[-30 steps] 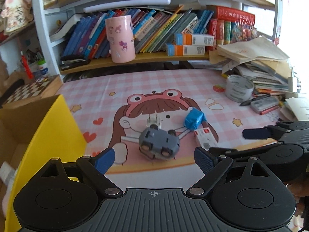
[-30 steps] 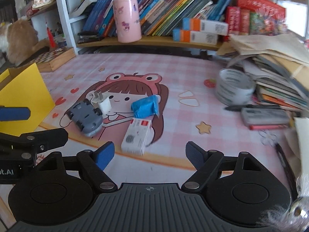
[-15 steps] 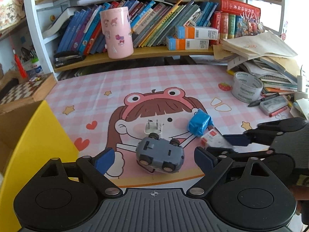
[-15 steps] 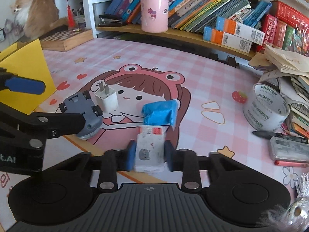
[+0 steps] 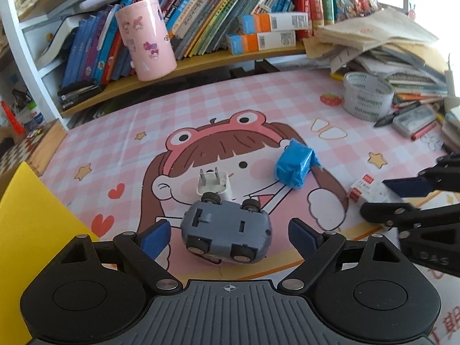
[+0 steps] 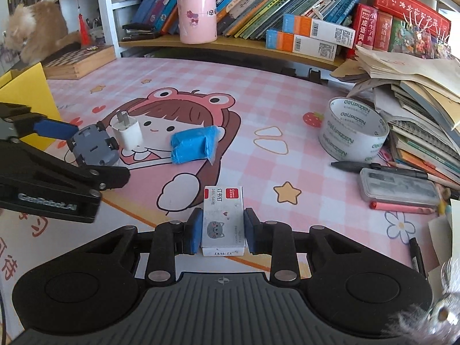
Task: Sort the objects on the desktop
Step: 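Close the left gripper on the grey toy car while the right gripper grasps the small white box, then lift the toy car with the left gripper while the right gripper lifts the white box, then carry the toy car and white box with both grippers over the yellow box, then open both grippers to drop the toy car and white box into the box, then withdraw both open tools from the yellow box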
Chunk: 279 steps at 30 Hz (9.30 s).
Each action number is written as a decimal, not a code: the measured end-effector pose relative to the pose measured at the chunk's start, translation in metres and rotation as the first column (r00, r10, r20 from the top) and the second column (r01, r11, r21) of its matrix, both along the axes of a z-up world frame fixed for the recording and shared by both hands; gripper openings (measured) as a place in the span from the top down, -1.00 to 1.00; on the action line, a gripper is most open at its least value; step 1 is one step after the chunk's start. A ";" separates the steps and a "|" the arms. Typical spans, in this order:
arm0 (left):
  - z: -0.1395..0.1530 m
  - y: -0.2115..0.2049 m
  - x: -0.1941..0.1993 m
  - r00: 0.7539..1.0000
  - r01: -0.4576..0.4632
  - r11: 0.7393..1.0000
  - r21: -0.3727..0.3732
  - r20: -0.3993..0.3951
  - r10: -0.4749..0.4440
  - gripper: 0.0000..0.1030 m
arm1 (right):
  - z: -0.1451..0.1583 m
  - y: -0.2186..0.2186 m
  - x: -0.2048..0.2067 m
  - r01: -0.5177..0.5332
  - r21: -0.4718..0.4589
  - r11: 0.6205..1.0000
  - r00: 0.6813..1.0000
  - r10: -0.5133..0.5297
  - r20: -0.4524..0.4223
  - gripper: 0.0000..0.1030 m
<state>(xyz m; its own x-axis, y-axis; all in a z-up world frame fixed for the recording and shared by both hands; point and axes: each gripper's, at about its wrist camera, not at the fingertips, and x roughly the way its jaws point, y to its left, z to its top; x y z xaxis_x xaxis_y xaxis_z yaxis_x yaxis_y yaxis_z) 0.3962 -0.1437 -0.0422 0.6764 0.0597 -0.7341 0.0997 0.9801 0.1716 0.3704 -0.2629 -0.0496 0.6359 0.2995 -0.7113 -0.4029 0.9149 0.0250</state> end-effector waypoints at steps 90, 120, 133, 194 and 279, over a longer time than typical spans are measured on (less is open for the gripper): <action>0.070 0.153 -0.323 0.990 0.046 0.929 -0.366 0.139 0.006 -0.22 | 0.071 0.136 -0.290 0.122 0.133 0.984 0.992 -0.123 0.000 0.47; 0.065 0.202 -0.378 0.987 -0.064 0.914 -0.400 0.109 0.117 -0.22 | 0.068 0.205 -0.337 -0.039 0.118 0.992 0.999 0.043 -0.032 0.47; 0.064 0.212 -0.374 0.989 -0.062 0.923 -0.381 0.101 0.108 -0.22 | 0.065 0.222 -0.330 -0.068 0.122 0.990 0.997 0.073 -0.037 0.47; 0.107 0.277 -0.171 0.945 -0.167 0.955 -0.244 0.236 0.225 -0.22 | 0.113 0.280 -0.076 -0.242 0.207 0.948 0.969 0.226 0.096 0.47; 0.100 0.266 -0.311 0.949 -0.181 0.968 -0.177 0.229 0.219 -0.65 | 0.107 0.249 -0.211 -0.085 0.106 0.991 0.982 0.065 0.175 0.14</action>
<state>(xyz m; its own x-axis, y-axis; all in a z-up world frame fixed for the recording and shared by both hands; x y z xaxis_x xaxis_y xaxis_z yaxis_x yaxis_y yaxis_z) 0.0852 0.1226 0.0576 0.8216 0.1133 -0.5586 -0.1272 0.9918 0.0140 0.1598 -0.0140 0.0571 0.7180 0.4230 -0.5528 -0.4776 0.8771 0.0510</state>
